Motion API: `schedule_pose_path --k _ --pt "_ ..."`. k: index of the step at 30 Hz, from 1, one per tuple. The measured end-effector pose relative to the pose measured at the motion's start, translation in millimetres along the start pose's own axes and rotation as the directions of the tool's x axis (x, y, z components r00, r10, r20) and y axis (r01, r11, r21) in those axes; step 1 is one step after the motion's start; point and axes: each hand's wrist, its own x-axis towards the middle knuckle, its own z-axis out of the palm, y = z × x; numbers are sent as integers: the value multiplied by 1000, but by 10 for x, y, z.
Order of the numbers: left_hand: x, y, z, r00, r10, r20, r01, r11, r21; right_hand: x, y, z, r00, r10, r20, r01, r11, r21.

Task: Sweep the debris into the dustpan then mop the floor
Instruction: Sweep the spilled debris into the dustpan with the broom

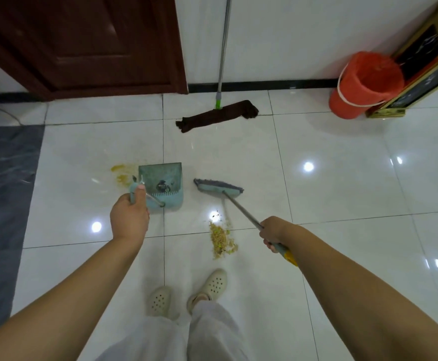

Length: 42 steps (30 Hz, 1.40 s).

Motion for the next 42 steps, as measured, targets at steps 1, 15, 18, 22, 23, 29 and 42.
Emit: schedule_pose_path --k 1,15,18,22,23,29,42 --pt "19 11 -25 1000 1 3 -1 1000 4 -26 -17 2 1000 2 23 -3 1000 12" --pt "323 -6 -193 997 -62 -50 58 995 -78 678 -1073 -264 985 -42 -165 107 905 411" --pt "311 -46 -208 994 -80 -73 72 992 -99 929 -1336 -261 982 -86 -169 140 931 338" --pt "249 -131 -257 991 -97 -91 86 989 -117 1089 -1505 -142 988 -107 -116 132 962 241" --pt "228 -151 -266 990 -103 -92 92 988 -124 1094 -1489 -116 990 -95 -99 115 969 217" --pt "89 -284 -281 990 -90 -106 78 990 -120 985 -1147 -106 997 -56 -60 56 998 1" --pt "-216 -653 -642 999 20 -47 -21 999 -27 133 378 410 999 36 -29 -43 951 -306"
